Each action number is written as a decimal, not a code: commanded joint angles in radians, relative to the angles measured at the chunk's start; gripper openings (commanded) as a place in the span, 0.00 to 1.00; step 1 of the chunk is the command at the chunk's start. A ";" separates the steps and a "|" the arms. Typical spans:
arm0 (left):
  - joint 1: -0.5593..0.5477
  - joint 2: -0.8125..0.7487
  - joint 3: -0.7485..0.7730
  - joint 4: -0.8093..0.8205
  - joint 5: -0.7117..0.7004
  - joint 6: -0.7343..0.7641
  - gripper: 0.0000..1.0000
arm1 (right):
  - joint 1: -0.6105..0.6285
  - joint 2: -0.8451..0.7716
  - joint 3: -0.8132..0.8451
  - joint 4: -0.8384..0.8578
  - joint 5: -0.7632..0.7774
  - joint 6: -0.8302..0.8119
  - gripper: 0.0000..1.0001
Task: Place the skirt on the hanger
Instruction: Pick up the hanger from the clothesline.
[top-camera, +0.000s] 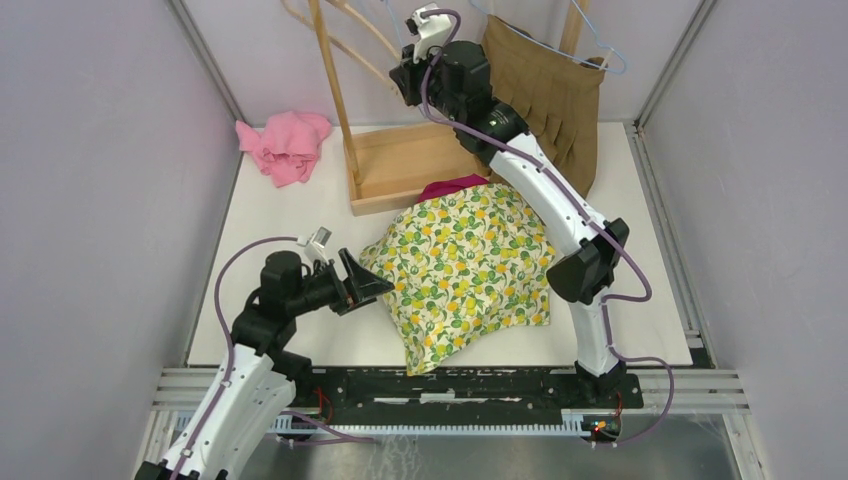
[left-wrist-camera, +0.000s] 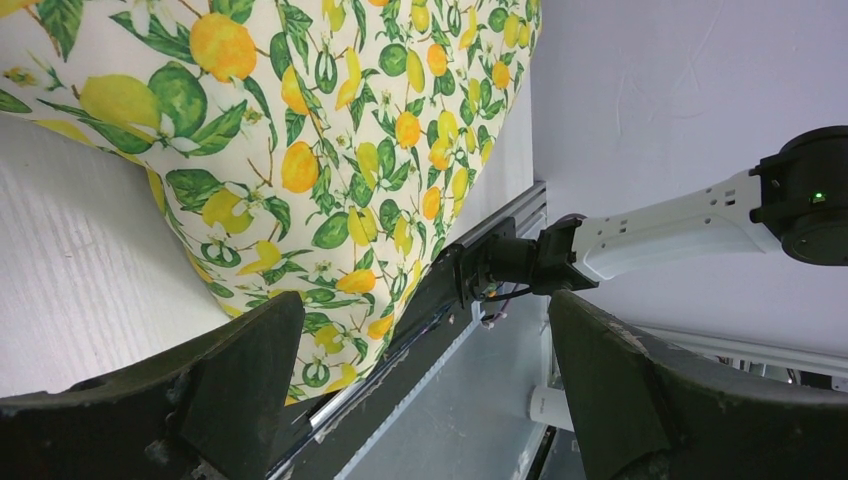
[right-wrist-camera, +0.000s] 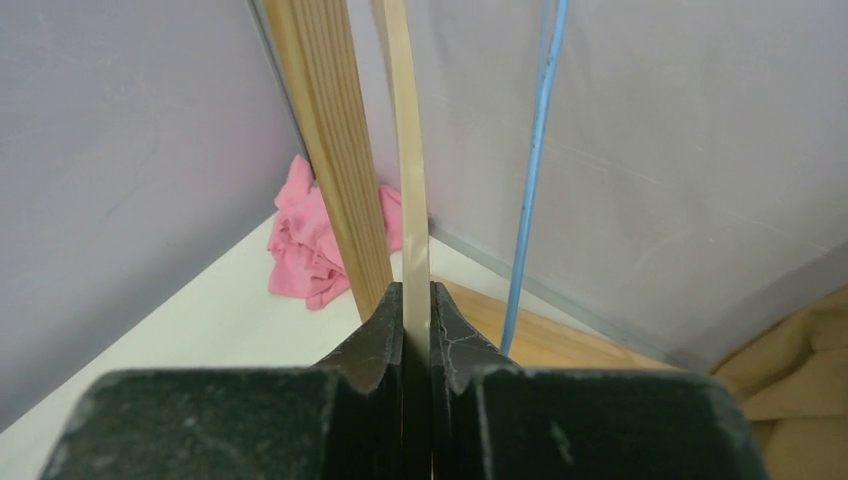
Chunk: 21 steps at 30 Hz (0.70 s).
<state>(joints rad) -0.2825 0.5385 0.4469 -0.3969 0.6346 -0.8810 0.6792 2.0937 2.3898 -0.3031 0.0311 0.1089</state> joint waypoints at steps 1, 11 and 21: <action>0.004 -0.011 -0.007 0.043 0.028 0.036 0.99 | 0.005 -0.039 -0.023 0.183 -0.008 -0.003 0.01; 0.005 -0.019 -0.007 0.035 0.031 0.036 0.99 | 0.012 -0.165 -0.226 0.380 0.068 -0.006 0.01; 0.005 -0.009 -0.001 0.047 0.036 0.043 0.99 | 0.011 -0.440 -0.538 0.393 0.117 -0.031 0.01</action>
<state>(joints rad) -0.2825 0.5285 0.4377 -0.3943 0.6388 -0.8810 0.6857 1.7988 1.9060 0.0090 0.1318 0.0959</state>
